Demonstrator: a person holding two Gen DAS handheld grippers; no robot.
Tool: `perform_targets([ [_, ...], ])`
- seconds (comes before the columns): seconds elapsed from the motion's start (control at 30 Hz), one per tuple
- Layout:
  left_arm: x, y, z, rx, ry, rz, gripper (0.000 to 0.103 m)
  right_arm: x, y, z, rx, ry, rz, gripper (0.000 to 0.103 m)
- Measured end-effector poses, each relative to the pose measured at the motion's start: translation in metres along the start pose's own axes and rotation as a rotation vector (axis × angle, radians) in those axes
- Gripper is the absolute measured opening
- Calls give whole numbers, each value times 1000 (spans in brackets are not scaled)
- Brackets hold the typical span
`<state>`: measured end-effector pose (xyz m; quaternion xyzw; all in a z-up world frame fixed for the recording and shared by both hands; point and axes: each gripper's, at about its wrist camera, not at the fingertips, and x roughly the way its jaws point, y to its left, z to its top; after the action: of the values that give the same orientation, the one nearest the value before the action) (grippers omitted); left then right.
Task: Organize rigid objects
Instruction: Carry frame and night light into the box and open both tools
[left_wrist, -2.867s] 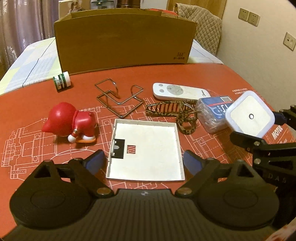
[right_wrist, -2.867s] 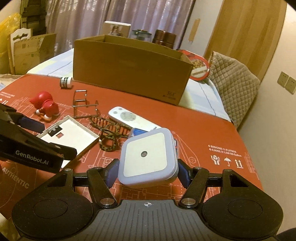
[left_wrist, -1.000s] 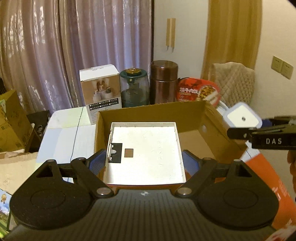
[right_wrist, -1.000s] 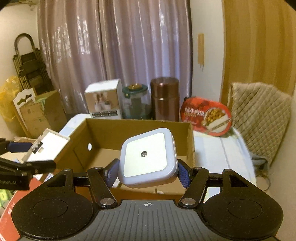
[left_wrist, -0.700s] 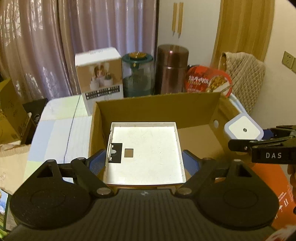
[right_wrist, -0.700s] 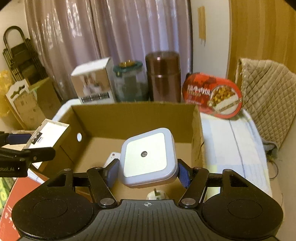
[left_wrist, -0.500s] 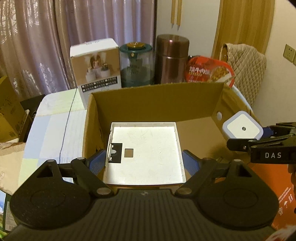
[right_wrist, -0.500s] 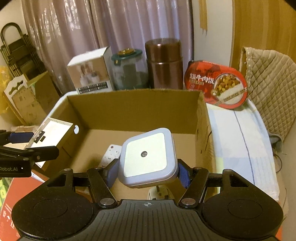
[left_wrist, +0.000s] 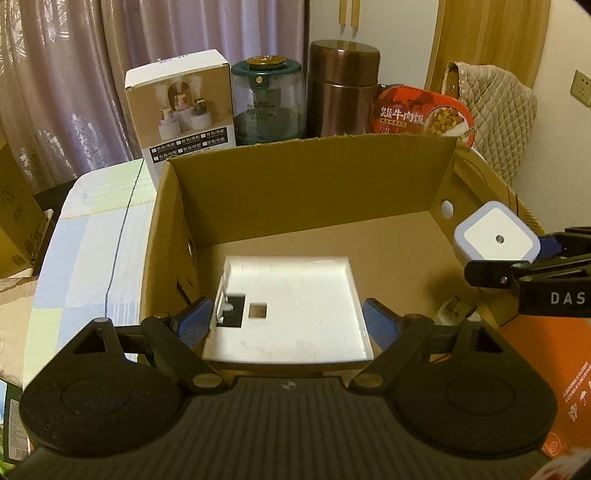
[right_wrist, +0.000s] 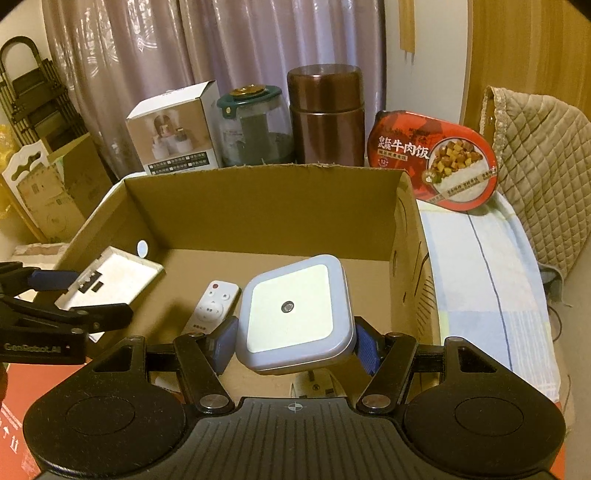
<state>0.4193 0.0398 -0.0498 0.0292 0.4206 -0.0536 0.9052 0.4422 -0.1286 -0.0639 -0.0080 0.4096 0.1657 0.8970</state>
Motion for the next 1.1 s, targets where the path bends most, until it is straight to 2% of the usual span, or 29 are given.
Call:
perform_targets([
  [0.37,-26,3,2,-28,-74,4,85,-4,-4,-1,1,4,-3,62],
  [0.93,-48,-1,0,-22,-115,-4,85,-6,-2,0,16,7,11,62],
  [1.1,-57,-2,0,-25,-129,-5,85,-14,-3,4,28,-18,16,63],
])
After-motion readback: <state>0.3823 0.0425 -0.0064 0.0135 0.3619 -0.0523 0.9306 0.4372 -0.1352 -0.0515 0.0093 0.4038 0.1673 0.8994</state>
